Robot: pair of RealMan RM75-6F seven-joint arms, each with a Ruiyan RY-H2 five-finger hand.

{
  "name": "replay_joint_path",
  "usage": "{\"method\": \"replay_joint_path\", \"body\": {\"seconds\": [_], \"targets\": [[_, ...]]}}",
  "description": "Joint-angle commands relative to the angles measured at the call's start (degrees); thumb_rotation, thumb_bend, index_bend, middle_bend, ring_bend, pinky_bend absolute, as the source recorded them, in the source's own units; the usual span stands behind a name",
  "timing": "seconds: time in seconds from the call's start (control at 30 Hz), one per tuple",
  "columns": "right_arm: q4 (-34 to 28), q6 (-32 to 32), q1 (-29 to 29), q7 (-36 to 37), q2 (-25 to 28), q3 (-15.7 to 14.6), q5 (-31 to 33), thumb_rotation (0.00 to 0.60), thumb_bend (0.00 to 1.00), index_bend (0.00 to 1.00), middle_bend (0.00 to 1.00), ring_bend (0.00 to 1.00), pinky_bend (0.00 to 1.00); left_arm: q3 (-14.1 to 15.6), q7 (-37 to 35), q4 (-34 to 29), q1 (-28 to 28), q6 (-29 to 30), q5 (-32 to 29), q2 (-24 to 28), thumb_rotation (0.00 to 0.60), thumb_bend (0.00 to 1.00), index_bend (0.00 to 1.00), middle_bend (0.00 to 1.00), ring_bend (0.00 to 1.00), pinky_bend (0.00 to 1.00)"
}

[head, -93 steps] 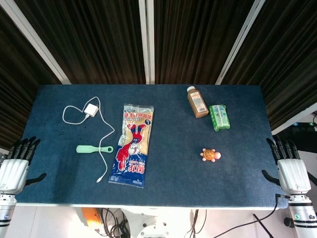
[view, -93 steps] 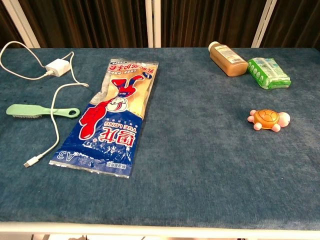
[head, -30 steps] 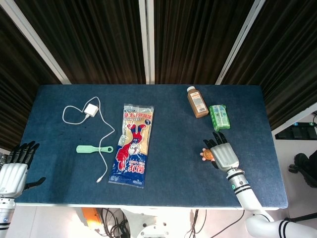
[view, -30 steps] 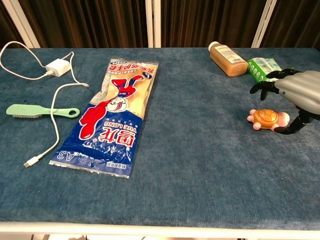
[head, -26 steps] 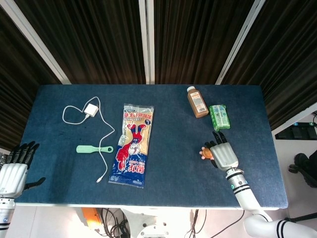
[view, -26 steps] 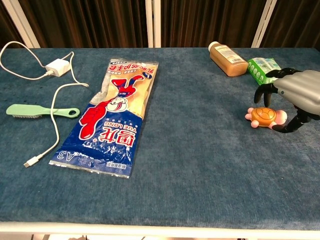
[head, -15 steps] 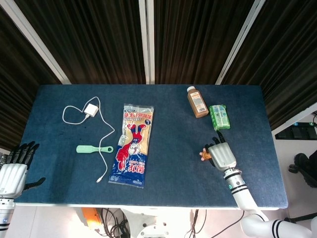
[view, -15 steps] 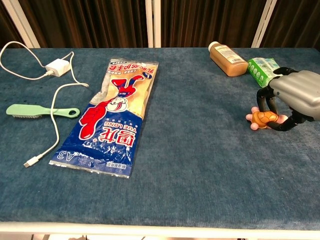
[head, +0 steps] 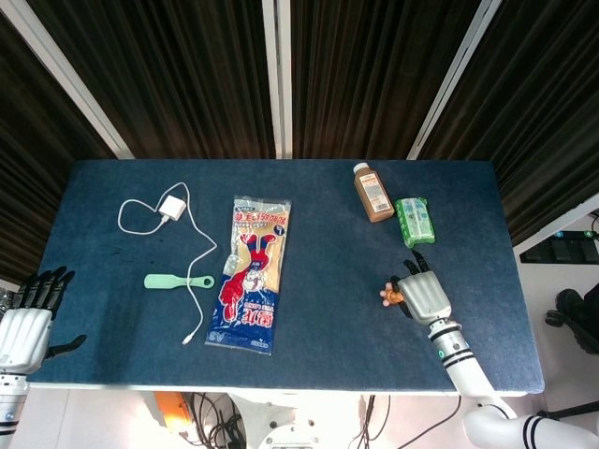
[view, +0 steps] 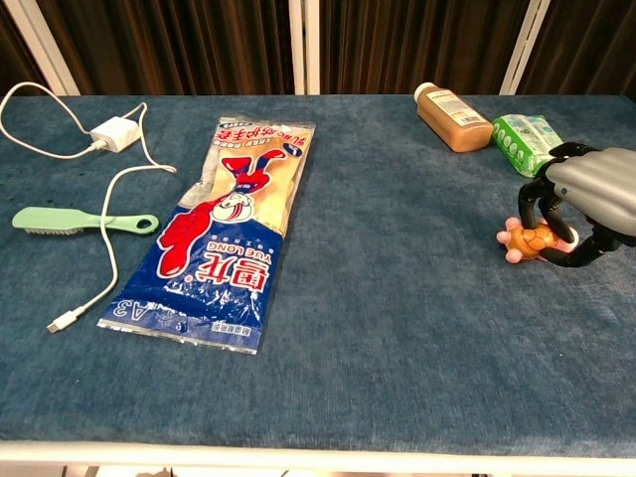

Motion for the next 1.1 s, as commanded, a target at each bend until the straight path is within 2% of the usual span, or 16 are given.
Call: {"method": "replay_joint_path", "body": {"seconds": [0.03,0.1,0.2,0.53,0.8,1.0,1.1], "targets": [[-1.05,0.61,-0.24,1.04,0.89,-0.16,-0.60,0.600,0.11,0.16,0.21,0.00,0.00,-0.01,-0.02,0.00,-0.03,-0.01,0.03,-0.03,0.600,0.07,0.04,0.00,0.00,0.00],[-1.57,0.79,-0.35,1.70,1.35,-0.11,-0.70,0.600,0.10,0.10,0.16,0.00,0.00,-0.01,-0.05,-0.02,-0.04,0.00,0.08,-0.04,0.600,0.07,0.04,0.00,0.00,0.00],[-2.34,1.05,-0.54,2.89,2.14,-0.06,-0.91,0.600,0.09,0.05,0.12,0.00,0.00,-0.02,-0.15,-0.03,-0.04,-0.01,0.05,0.02,0.600,0.07,0.04,0.00,0.00,0.00],[-4.75,1.81,-0.93,7.42,4.81,0.38,-1.95,0.600,0.09,0.03,0.15,0.00,0.00,0.02,-0.46,0.01,-0.15,-0.32,-0.01,0.01,0.600,0.07,0.04,0.00,0.00,0.00],[-1.91,-1.40,1.70,3.49,2.19,2.45,1.74,0.600,0.09,0.03,0.09,0.00,0.00,0.01,-0.53,0.04,-0.19,-0.52,-0.18,-0.01,0.600,0.07,0.04,0.00,0.00,0.00],[0.01,-3.62,3.83,0.93,0.00,3.97,4.95,0.600,0.11,0.04,0.17,0.00,0.00,-0.04,-0.80,0.11,-0.13,-0.56,-0.41,0.29,0.600,0.07,0.04,0.00,0.00,0.00],[0.84,-4.42,4.78,-0.14,-0.92,4.64,6.47,0.600,0.15,0.10,0.22,0.00,0.00,-0.06,-1.05,0.32,-0.13,-0.62,-0.51,0.30,0.600,0.07,0.04,0.00,0.00,0.00]]}}
